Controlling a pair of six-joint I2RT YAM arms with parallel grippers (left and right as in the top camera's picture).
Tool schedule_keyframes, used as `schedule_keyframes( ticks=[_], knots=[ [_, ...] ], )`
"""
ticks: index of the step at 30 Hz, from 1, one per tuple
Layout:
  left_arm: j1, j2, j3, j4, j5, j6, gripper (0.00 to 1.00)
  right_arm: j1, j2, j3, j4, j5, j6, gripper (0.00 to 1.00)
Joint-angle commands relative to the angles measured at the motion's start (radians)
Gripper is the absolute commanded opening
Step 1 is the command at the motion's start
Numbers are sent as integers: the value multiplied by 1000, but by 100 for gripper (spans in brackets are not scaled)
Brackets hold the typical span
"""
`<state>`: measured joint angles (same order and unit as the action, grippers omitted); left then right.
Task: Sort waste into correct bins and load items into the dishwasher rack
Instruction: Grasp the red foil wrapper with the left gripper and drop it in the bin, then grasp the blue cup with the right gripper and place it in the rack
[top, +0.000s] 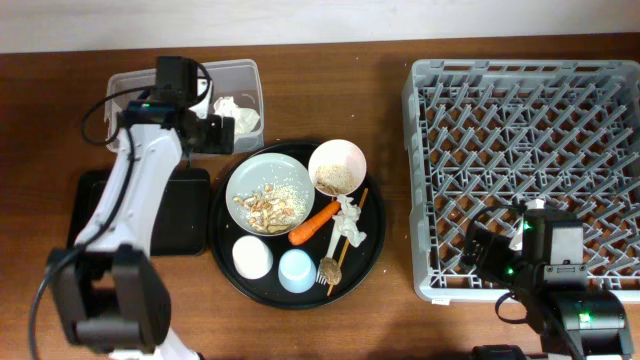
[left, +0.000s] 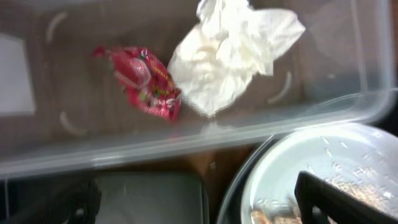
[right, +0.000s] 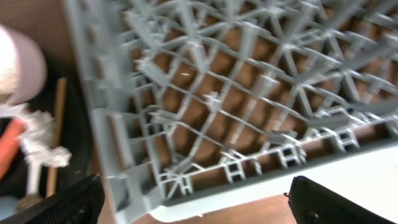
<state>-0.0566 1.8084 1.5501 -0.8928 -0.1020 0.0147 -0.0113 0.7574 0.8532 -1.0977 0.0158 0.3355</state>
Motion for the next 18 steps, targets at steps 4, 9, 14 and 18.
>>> schedule_keyframes(
  ticks=[4, 9, 14, 18],
  knots=[
    [52, -183, 19, -446, 8, -232, 99, 48, 207, 278, -149, -275, -275, 97],
    [208, -184, -52, -490, 58, -303, 99, 359, 442, 476, -185, -255, -247, 98],
    [269, -186, -95, -494, 58, -314, 99, 716, 683, 481, -34, -180, -123, 98],
    [269, -186, -95, -484, 58, -314, 99, 916, 880, 481, 144, -67, -83, 98]
  ],
)
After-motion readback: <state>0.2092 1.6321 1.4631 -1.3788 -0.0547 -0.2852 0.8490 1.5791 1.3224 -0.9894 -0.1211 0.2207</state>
